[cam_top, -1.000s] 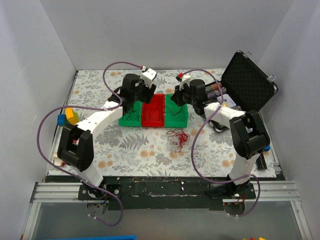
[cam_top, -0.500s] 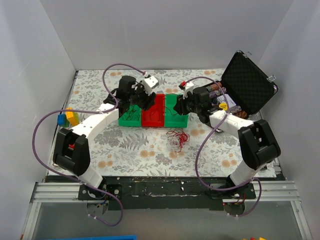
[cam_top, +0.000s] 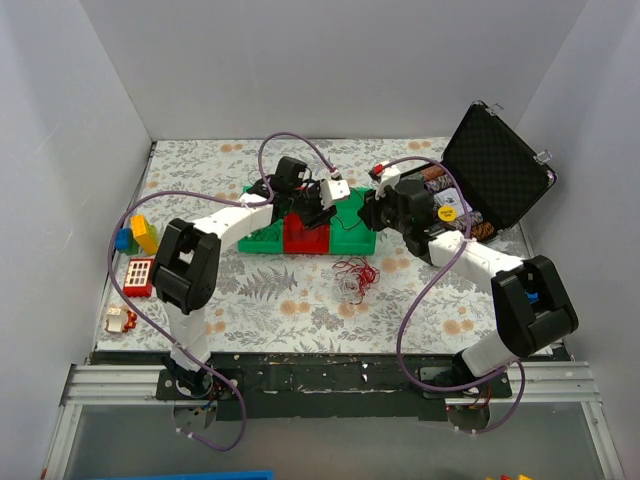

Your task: Untangle the cables

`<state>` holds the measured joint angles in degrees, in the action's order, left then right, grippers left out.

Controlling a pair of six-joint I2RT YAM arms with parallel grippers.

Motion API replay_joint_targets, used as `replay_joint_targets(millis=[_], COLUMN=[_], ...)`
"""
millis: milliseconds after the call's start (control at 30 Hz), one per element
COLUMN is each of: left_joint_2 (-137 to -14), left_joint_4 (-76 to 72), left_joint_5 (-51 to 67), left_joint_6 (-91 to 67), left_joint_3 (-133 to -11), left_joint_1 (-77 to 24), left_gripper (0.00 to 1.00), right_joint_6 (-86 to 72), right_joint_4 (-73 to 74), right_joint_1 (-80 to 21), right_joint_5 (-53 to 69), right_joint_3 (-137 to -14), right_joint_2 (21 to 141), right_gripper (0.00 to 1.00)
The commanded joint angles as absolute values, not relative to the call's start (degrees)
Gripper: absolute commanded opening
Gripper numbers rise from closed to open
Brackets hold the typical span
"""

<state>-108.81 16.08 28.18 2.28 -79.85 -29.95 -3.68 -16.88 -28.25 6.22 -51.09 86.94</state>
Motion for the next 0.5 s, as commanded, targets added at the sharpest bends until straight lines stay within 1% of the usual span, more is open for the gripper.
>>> replay_joint_targets(millis=[0, 67, 167, 233, 267, 367, 467], left_joint_2=[-108.5, -108.2, -107.1, -106.2, -105.6, -103.0, -100.2], left_joint_4=[15.6, 15.2, 14.8, 13.9, 13.4, 11.1, 5.0], left_joint_5=[29.3, 29.4, 30.1, 30.0, 29.8, 29.2, 26.9], left_joint_6=[10.1, 11.2, 12.0, 11.2, 10.6, 7.9, 0.5], left_joint_3=[-82.4, -81.7, -80.2, -79.0, -78.6, -76.6, -73.6], left_joint_1=[-30.1, -30.1, -30.1, -30.1, -30.1, -30.1, -29.0], left_gripper=[0.41, 0.32, 0.12, 0.02, 0.00, 0.00, 0.00], right_joint_6=[-4.7, -5.0, -5.4, -5.9, -5.9, -6.4, -6.6], right_joint_4=[-20.0, -20.3, -20.5, -20.9, -21.0, -21.3, -21.4], right_joint_1=[-27.8, -27.6, -27.6, -27.5, -27.5, -27.5, -27.5], right_joint_5=[5.6, 6.4, 7.2, 7.6, 7.9, 8.3, 7.8], right_joint_3=[-50.6, -50.6, -51.0, -50.9, -50.9, -51.2, -51.3], right_joint_2=[86.3, 86.9, 88.1, 88.9, 89.4, 90.4, 90.4], right_gripper=[0.29, 0.28, 0.26, 0.25, 0.25, 0.25, 0.26])
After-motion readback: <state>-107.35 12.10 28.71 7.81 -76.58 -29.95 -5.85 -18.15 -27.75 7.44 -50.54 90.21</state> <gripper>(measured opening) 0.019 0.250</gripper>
